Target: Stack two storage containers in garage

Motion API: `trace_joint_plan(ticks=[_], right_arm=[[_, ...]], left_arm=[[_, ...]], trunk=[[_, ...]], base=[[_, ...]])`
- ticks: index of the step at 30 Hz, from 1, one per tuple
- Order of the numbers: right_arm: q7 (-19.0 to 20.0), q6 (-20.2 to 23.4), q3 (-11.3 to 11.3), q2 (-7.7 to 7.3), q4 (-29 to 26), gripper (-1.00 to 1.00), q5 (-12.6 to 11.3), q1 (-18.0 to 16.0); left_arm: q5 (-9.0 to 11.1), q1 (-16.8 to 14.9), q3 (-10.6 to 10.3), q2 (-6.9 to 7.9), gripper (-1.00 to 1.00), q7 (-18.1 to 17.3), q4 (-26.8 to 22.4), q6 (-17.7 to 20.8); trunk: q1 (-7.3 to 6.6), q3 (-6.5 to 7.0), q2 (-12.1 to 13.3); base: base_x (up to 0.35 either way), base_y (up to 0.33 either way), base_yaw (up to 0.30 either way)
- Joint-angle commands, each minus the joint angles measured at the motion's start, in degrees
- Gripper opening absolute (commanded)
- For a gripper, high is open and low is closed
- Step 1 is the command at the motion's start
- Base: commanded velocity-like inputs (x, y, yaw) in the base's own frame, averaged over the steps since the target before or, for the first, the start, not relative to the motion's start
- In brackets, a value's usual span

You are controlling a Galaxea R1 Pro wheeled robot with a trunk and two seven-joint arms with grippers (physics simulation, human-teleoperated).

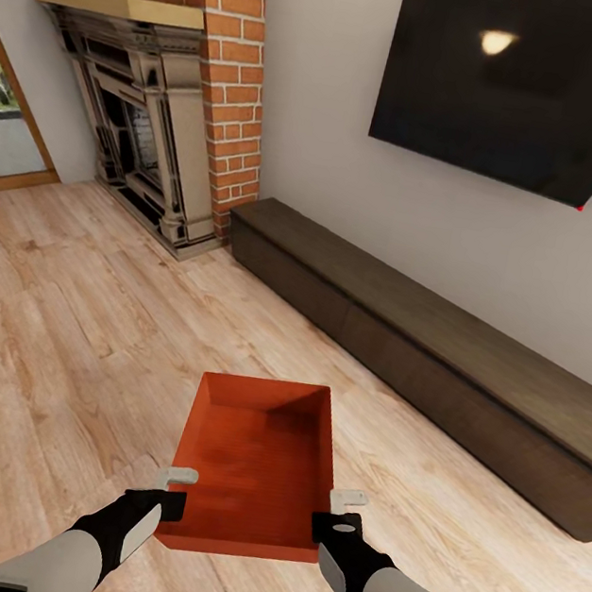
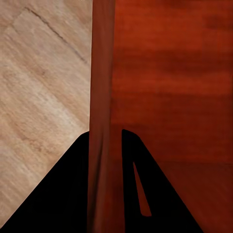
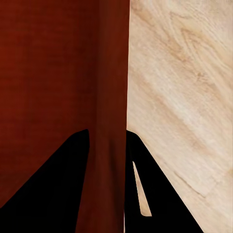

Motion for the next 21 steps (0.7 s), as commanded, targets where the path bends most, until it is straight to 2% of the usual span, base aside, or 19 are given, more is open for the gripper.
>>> trace_joint_plan(ticks=[1,21], right_arm=[[-0.31,0.14,0.4,0.01,-0.17,-1.0,0.83,-0.06],[-0.65,0.12,0.42,0.01,-0.31,-1.0,0.92,-0.06]], left_arm=[[0.44,0.03,-0.42,0.13,-1.0,0.5,0.0,0.38],[0.36,0.03,-0.46,0.12,-1.0,0.59,0.0,0.31]], trunk=[[-0.23,0.15,0.39],[-4.62,3.74,8.42]], base=[[0.0,0.0,0.0],[0.0,0.0,0.0]])
